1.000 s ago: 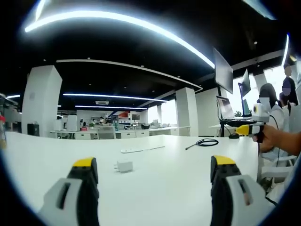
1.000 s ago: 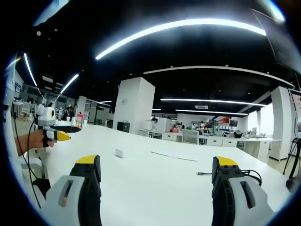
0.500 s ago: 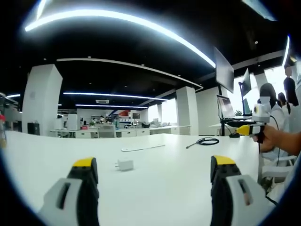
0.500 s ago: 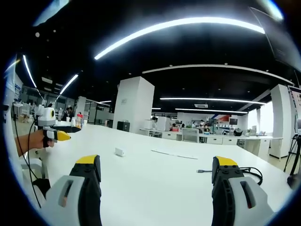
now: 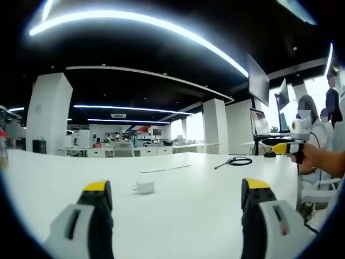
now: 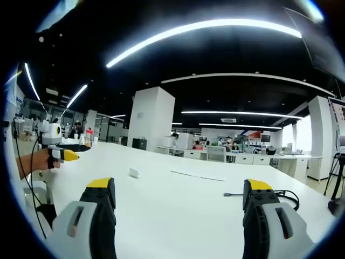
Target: Plug the desk Type‑C cable into the charger adapter.
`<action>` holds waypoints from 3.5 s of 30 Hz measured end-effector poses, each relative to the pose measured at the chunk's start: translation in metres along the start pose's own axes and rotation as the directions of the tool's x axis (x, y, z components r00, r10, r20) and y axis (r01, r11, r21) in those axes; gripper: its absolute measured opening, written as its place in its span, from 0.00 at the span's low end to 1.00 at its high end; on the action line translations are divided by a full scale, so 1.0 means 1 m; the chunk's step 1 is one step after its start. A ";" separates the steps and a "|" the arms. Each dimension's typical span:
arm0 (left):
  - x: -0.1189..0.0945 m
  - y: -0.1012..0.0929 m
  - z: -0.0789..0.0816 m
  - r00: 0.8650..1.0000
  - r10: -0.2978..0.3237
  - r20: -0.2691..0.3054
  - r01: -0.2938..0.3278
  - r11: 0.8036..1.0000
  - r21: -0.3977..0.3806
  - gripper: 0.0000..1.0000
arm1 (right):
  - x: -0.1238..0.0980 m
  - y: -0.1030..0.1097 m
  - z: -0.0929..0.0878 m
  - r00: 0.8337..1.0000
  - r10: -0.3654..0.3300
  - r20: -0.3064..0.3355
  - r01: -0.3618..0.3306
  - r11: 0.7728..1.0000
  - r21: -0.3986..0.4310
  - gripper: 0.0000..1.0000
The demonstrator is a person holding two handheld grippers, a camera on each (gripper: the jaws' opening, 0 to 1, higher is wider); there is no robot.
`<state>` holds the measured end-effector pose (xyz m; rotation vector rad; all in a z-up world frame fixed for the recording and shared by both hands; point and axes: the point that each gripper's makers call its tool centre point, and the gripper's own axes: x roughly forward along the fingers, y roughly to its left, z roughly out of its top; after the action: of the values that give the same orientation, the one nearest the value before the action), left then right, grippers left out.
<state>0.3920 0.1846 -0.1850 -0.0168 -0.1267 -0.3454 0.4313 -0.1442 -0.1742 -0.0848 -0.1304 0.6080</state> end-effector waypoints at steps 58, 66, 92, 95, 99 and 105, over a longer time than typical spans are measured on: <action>0.002 0.003 -0.017 0.998 0.002 -0.068 -0.002 1.000 -0.003 1.00 | 0.000 -0.002 -0.012 1.000 -0.008 -0.019 0.008 1.000 -0.014 1.00; 0.002 0.003 -0.018 0.998 -0.003 -0.064 0.002 1.000 -0.010 1.00 | 0.000 -0.003 -0.012 1.000 -0.009 -0.021 0.008 1.000 -0.015 1.00; 0.021 0.021 -0.017 0.995 -0.023 -0.098 0.030 0.997 0.069 1.00 | 0.001 -0.002 -0.021 0.999 -0.003 -0.031 0.003 1.000 -0.004 1.00; 0.030 0.022 -0.025 0.987 -0.056 -0.152 0.072 0.992 0.103 1.00 | 0.001 -0.002 -0.022 0.999 -0.005 -0.032 0.004 1.000 -0.005 1.00; 0.045 0.022 -0.035 0.977 -0.089 -0.193 0.114 0.986 0.122 1.00 | 0.001 -0.003 -0.025 0.999 -0.008 -0.044 0.007 1.000 -0.024 1.00; 0.065 0.027 -0.044 0.963 -0.133 -0.234 0.170 0.975 0.146 0.97 | 0.002 -0.004 -0.025 0.999 -0.008 -0.045 0.007 1.000 -0.022 1.00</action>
<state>0.4667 0.1863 -0.2203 0.1961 0.0671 -0.4868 0.4386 -0.1472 -0.1984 -0.1186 -0.0934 0.5964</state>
